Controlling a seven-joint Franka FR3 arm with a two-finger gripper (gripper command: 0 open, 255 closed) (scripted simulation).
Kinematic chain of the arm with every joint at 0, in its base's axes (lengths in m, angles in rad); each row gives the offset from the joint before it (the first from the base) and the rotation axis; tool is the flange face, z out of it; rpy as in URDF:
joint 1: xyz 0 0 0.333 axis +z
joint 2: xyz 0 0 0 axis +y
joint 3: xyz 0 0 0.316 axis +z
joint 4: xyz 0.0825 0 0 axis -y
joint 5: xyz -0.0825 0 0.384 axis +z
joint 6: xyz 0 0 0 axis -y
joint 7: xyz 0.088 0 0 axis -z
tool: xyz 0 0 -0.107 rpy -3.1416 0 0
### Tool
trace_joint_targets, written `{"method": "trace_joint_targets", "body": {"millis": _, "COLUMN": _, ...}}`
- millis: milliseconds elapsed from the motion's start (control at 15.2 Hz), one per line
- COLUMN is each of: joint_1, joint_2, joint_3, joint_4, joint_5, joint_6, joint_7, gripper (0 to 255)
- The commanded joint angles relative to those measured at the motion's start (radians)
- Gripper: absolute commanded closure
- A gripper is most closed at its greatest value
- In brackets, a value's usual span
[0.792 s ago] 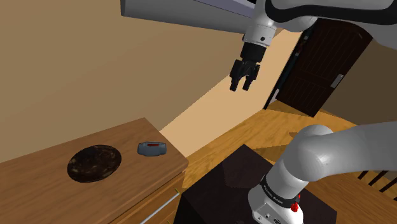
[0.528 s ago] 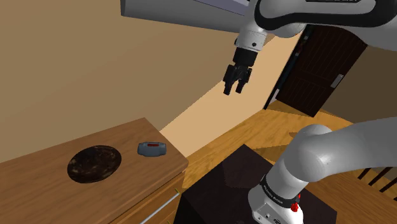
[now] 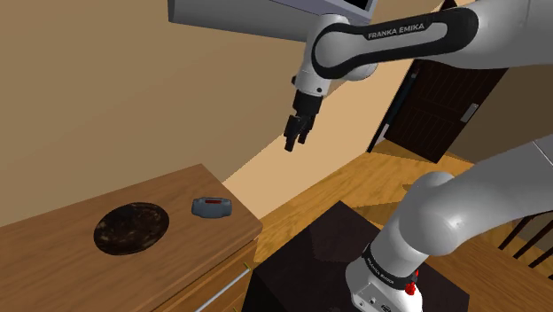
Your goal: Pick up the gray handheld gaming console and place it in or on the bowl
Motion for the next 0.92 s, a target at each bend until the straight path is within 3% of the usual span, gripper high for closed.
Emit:
{"method": "trace_joint_targets", "body": {"millis": 0, "joint_1": 0.018, "joint_2": 0.064, "joint_3": 0.006, "joint_4": -0.002, "joint_5": -0.002, "joint_6": 0.072, "joint_7": -0.042, "gripper": 0}}
{"method": "trace_joint_targets", "body": {"millis": 858, "joint_1": 0.116, "joint_2": 0.531, "joint_3": 0.072, "joint_4": 0.109, "joint_5": -0.035, "joint_6": 0.466, "joint_7": -0.256, "gripper": 0}}
